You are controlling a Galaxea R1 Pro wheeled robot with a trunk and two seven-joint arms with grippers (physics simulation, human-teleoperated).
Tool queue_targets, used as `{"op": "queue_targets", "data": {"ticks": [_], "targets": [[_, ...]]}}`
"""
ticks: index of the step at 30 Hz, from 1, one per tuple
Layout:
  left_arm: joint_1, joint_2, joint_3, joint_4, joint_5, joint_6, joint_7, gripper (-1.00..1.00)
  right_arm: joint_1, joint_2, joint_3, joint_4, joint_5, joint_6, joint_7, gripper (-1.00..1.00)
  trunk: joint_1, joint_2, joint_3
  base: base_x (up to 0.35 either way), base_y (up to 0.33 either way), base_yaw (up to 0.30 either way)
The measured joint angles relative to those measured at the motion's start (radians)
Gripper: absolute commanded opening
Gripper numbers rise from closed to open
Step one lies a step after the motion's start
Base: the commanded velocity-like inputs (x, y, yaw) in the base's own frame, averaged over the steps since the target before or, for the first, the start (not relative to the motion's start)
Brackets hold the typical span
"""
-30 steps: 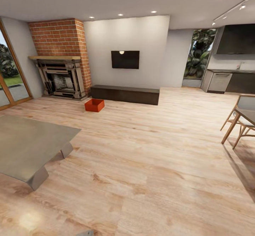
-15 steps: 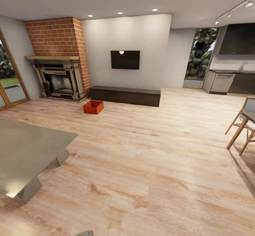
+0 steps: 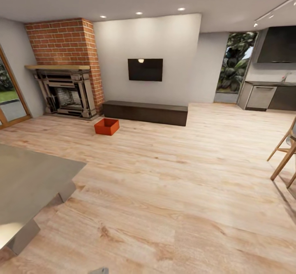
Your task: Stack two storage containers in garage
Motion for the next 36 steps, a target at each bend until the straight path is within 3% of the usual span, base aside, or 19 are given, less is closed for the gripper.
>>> {"op": "queue_targets", "data": {"ticks": [36], "targets": [[0.000, 0.001, 0.000, 0.000, 0.000, 0.000, 0.000, 1.00, 0.000, 0.001, -0.001, 0.000, 0.002, 0.000, 0.000, 1.00, 0.000, 0.000, 0.000, 0.338, 0.000, 0.000]]}}
